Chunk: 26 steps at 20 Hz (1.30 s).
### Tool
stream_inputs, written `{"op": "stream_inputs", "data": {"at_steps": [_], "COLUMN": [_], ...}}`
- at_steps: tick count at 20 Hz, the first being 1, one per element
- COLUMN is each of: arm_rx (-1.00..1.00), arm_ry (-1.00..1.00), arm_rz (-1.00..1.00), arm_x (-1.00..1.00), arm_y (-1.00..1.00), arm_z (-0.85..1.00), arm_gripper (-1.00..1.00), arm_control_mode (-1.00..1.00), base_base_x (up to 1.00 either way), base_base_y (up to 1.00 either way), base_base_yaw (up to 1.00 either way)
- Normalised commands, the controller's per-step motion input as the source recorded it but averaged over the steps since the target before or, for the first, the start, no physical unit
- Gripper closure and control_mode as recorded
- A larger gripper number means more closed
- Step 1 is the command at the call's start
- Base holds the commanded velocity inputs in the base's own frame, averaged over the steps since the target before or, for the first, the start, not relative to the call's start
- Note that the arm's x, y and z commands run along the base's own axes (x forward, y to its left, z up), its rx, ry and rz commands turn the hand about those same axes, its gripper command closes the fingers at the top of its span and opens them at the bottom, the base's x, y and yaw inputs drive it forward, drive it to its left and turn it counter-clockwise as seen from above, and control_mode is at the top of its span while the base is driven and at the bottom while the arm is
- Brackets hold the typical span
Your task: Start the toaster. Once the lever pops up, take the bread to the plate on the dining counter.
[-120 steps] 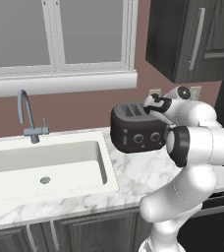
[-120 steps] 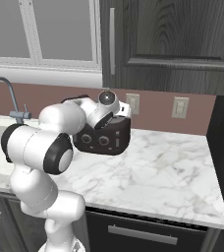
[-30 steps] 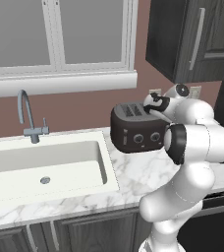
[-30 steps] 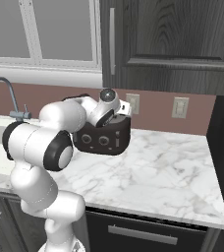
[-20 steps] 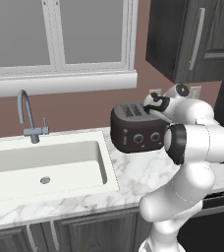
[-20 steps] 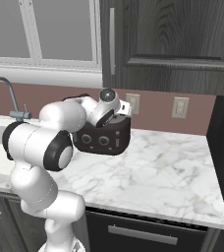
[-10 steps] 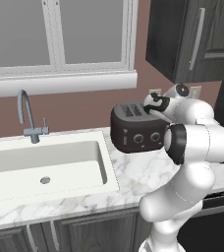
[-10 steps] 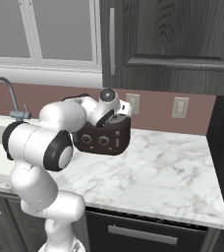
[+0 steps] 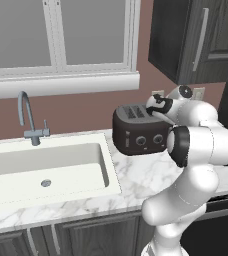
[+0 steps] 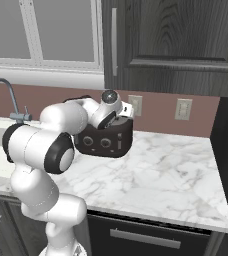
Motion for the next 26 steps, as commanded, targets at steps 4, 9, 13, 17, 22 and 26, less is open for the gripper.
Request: {"op": "stream_inputs", "data": {"at_steps": [4, 9, 13, 17, 22, 26], "arm_rx": [0.00, 0.00, 0.00, 0.00, 0.00, 0.00], "arm_ry": [0.00, 0.00, 0.00, 0.00, -0.03, -0.07], "arm_rz": [0.00, 0.00, 0.00, 0.00, 0.00, 0.00], "arm_x": [0.00, 0.00, 0.00, 0.00, 0.00, 0.00], "arm_y": [0.00, 0.00, 0.00, 0.00, 0.00, 0.00], "arm_z": [0.00, 0.00, 0.00, 0.01, 0.00, 0.00], "arm_gripper": [1.00, 1.00, 1.00, 1.00, 1.00, 1.00], "arm_control_mode": [-1.00, -1.00, -1.00, -1.00, -1.00, -1.00], "base_base_x": [0.00, 0.00, 0.00, 0.00, 0.00, 0.00], "base_base_y": [0.00, 0.00, 0.00, 0.00, 0.00, 0.00], "base_base_yaw": [0.00, 0.00, 0.00, 0.00, 0.00, 0.00]}}
